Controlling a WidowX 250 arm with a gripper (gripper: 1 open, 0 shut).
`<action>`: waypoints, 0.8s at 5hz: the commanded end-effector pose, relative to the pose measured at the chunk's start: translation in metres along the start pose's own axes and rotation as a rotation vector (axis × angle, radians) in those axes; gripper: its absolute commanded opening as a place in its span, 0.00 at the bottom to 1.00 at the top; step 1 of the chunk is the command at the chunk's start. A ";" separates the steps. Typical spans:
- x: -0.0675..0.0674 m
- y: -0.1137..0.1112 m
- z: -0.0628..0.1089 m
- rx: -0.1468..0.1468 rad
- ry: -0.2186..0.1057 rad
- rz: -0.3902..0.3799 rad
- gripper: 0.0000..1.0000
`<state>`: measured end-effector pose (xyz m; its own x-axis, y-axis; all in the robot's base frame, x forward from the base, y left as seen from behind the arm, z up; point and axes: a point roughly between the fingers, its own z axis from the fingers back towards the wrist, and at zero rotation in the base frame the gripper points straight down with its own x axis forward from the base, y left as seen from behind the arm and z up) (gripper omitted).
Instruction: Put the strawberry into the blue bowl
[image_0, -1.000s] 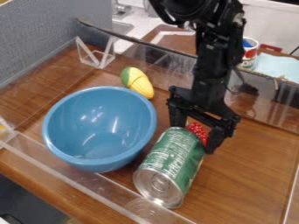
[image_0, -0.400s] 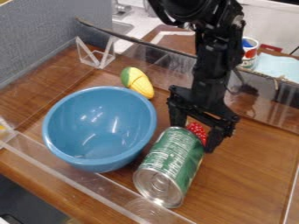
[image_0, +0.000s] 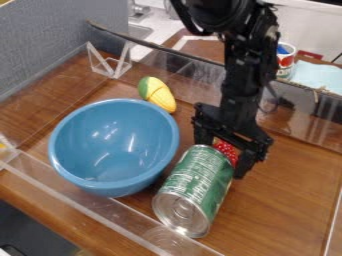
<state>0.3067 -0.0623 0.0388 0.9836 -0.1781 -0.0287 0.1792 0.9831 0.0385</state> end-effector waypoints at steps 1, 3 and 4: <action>0.014 0.002 0.012 0.000 -0.061 0.006 0.00; 0.009 0.006 0.034 0.004 -0.095 0.011 0.00; 0.006 0.010 0.055 0.004 -0.130 0.020 0.00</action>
<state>0.3076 -0.0610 0.0717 0.9829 -0.1822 0.0281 0.1809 0.9826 0.0429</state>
